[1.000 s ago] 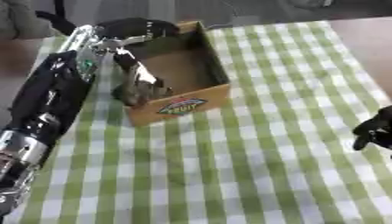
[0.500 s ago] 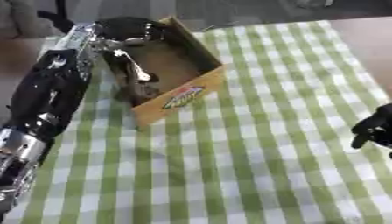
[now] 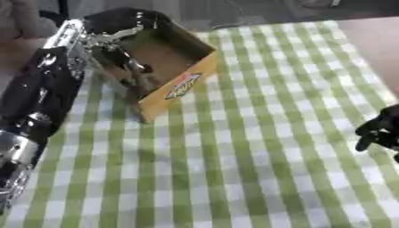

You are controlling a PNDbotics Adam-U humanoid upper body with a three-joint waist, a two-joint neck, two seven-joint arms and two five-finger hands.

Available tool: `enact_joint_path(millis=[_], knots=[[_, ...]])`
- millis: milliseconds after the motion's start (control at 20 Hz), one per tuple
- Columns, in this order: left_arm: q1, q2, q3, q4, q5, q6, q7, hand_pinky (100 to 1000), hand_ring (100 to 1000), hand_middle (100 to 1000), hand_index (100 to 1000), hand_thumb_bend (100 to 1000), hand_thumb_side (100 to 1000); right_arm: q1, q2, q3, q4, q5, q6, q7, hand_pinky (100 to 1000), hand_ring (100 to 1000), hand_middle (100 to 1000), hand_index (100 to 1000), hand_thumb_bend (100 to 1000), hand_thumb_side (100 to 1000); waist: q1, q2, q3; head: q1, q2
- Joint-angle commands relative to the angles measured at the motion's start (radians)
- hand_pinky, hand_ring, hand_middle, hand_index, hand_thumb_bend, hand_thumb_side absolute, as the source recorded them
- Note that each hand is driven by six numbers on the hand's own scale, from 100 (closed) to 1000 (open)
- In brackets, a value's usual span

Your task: Pick up objects on the table and place them in the box.

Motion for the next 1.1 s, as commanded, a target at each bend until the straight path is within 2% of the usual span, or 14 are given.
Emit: enact_joint_path(millis=[50,700,900,1050,1100], knots=[[-0.011,0.047,0.014,-0.020,0.043,0.020,-0.001,850,884,905,937,432,159,-0.003,-0.015,-0.010,-0.009,-0.001,-0.003,0.003,508,623,538,701,100,788,-0.002,-0.021,0.001,-0.002,0.004],[-0.001,0.060,0.019,-0.028,0.086,0.052,0.028,826,858,877,916,293,166,-0.001,-0.014,-0.011,-0.008,0.000,-0.003,0.006,509,625,538,702,100,791,-0.002,-0.022,0.004,-0.007,0.006],[0.004,0.066,0.029,-0.036,0.117,0.069,0.065,811,844,860,902,208,143,0.001,-0.013,-0.012,-0.008,0.000,-0.003,0.006,510,625,538,702,100,790,-0.003,-0.023,0.005,-0.009,0.006],[0.013,0.074,0.036,-0.048,0.164,0.091,0.100,790,826,842,891,100,135,0.002,-0.013,-0.013,-0.007,-0.001,-0.003,0.006,510,626,538,703,100,790,-0.002,-0.025,0.009,-0.011,0.007],[0.018,0.078,0.039,-0.054,0.188,0.098,0.108,785,822,838,888,100,138,0.003,-0.014,-0.013,-0.007,-0.001,-0.003,0.006,510,626,538,703,100,790,-0.002,-0.025,0.010,-0.013,0.008]])
